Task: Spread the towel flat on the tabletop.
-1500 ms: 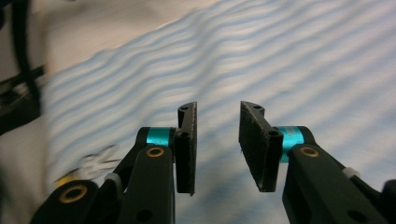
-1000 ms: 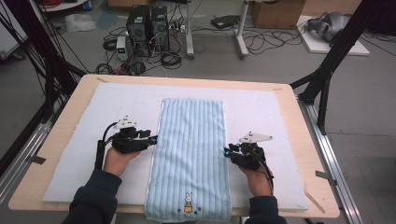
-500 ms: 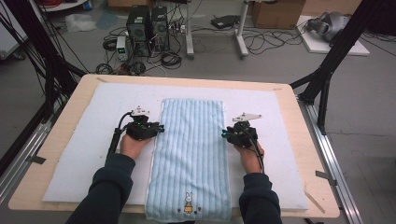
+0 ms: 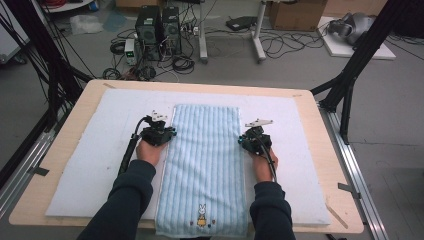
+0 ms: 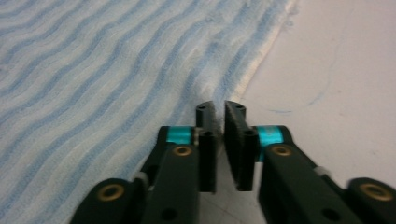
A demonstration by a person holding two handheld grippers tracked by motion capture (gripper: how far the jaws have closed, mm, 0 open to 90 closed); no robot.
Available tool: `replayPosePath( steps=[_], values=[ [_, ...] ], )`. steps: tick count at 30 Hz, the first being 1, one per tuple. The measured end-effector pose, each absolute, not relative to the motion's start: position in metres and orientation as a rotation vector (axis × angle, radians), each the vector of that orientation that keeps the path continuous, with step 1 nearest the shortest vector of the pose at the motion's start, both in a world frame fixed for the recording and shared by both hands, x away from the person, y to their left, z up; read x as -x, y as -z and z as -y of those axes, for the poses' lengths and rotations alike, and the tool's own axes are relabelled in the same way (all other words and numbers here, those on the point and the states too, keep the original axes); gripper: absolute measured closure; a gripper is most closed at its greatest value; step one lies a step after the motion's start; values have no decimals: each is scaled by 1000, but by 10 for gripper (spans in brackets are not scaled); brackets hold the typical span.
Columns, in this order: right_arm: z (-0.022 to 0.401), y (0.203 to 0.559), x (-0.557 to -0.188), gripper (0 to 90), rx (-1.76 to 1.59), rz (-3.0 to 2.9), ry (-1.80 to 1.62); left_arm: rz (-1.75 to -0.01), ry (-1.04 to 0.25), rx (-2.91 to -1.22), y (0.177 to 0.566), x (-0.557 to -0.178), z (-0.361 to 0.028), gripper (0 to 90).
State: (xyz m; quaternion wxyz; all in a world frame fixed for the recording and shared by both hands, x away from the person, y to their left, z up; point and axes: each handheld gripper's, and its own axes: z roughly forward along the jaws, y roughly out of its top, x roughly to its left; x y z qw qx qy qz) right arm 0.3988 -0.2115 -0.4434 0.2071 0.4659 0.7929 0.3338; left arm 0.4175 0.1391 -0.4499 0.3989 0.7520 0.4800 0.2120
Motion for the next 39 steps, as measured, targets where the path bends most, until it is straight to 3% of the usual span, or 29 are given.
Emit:
replayPosePath(
  steps=[1,5,7,10,14,16,18,19,21,26,30,32,35,39],
  values=[
    [215,442,-399,730,-1305,-2202,-953,-1212,-543,-1895,449,-418,-143,637],
    [227,436,-407,712,-1354,-2124,-1079,-1218,-510,-1812,448,-424,-156,630],
    [226,436,-416,711,-1344,-2128,-1065,-1223,-466,-1834,448,-430,-155,654],
    [218,437,-428,702,-1356,-2134,-1063,-1220,-432,-1871,445,-440,-149,771],
    [205,445,-440,824,-1355,-2173,-962,-1228,-457,-1938,447,-451,-142,856],
    [202,445,-441,831,-1360,-2151,-936,-1237,-487,-1937,447,-453,-141,865],
    [199,446,-443,776,-1369,-2112,-899,-1265,-500,-1906,448,-454,-140,855],
    [199,445,-443,753,-1387,-2099,-897,-1279,-529,-1905,448,-454,-139,815],
    [200,445,-442,717,-1371,-2094,-893,-1285,-536,-1899,447,-453,-143,635],
    [208,433,-426,623,-1309,-2090,-1033,-1193,-455,-1811,434,-442,-156,457],
    [215,422,-409,544,-1237,-2111,-1128,-1113,-397,-1746,429,-422,-164,367],
    [220,417,-399,474,-1196,-2121,-1177,-1080,-387,-1733,428,-410,-167,272],
    [228,409,-383,301,-1201,-2138,-1211,-1011,-373,-1722,427,-389,-173,234],
    [234,407,-359,193,-1155,-2143,-1231,-970,-349,-1712,430,-367,-182,205]
  ],
)
